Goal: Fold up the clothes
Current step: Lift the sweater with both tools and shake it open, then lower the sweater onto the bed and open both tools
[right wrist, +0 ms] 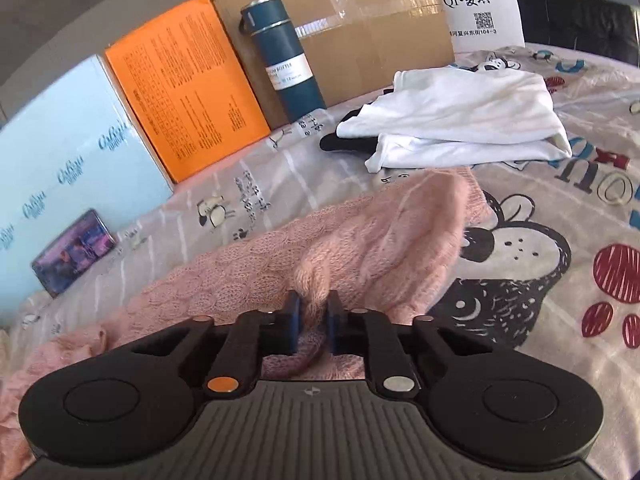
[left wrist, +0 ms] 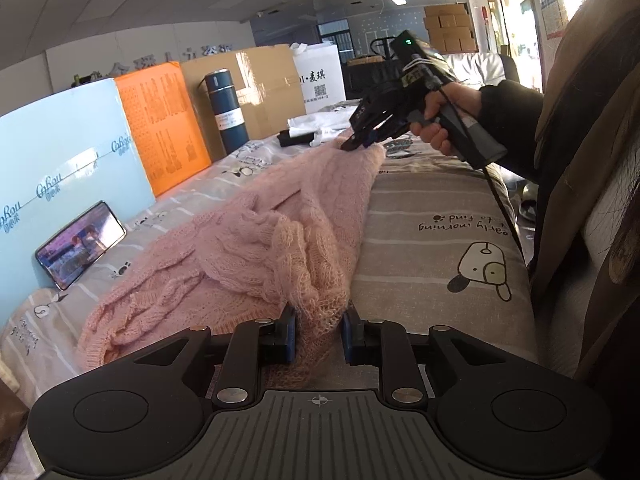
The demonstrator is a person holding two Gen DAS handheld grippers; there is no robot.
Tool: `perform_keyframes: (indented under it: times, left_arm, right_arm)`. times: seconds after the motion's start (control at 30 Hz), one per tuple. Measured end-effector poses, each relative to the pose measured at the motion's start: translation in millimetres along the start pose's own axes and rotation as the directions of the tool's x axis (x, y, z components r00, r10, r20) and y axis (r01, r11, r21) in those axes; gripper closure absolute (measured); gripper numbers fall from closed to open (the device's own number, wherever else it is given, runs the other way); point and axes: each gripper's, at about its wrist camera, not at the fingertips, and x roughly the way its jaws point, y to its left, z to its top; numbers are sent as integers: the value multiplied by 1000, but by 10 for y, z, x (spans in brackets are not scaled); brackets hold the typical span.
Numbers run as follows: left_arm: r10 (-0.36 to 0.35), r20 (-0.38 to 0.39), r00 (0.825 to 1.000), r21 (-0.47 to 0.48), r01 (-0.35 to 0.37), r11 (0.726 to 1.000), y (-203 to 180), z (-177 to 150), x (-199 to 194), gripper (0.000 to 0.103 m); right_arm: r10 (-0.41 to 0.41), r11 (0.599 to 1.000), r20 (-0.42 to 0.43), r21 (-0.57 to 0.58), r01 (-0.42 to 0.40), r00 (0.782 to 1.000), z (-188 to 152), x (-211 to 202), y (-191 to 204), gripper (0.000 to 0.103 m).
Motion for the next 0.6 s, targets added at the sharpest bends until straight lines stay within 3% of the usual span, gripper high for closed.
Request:
perform_keyframes:
  times: [0.17, 0.27, 0.5, 0.6]
  left_arm:
    - [-6, 2, 1000, -3, 6, 1000, 25, 4, 11, 80]
    - [-1, 0, 1000, -3, 1, 1000, 33, 5, 12, 80]
    - [-4, -24, 1000, 6, 4, 1000, 14, 19, 7, 76]
    - [-21, -20, 1000, -3, 21, 1000, 7, 20, -91, 60]
  right_arm:
    - [86, 995, 191, 32, -94, 978, -108, -616, -234, 94]
    - [100, 994, 239, 22, -108, 966, -207, -933, -368, 94]
    - [34, 995, 149, 88, -47, 988, -540, -1273, -758, 90]
    - [-72, 995, 159, 79, 60, 985, -559, -1391, -833, 71]
